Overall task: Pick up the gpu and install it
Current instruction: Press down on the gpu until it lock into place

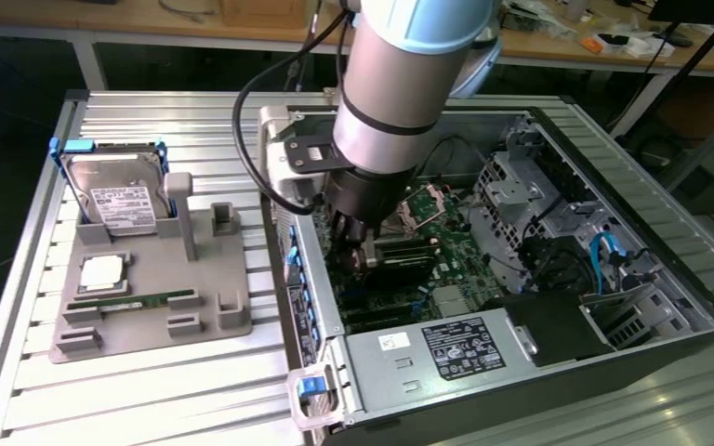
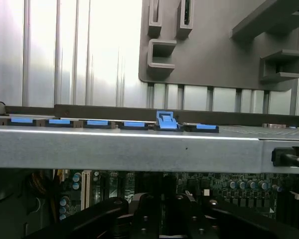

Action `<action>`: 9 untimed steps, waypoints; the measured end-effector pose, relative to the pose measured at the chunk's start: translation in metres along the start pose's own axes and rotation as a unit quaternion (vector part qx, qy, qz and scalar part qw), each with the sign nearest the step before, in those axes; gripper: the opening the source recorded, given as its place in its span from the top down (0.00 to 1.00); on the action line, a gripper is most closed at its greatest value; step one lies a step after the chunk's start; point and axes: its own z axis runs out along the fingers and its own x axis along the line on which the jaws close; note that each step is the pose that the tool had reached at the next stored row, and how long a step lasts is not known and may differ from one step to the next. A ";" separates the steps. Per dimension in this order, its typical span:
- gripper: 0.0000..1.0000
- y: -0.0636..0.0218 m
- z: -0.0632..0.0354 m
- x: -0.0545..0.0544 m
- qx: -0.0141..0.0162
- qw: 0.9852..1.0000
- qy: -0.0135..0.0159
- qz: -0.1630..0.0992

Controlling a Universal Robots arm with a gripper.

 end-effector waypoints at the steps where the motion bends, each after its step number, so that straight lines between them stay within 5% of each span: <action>1: 0.84 0.0010 0.0001 0.000 0.000 1.000 0.000 0.000; 9: 0.84 0.0063 0.0002 0.000 0.000 1.000 0.000 0.000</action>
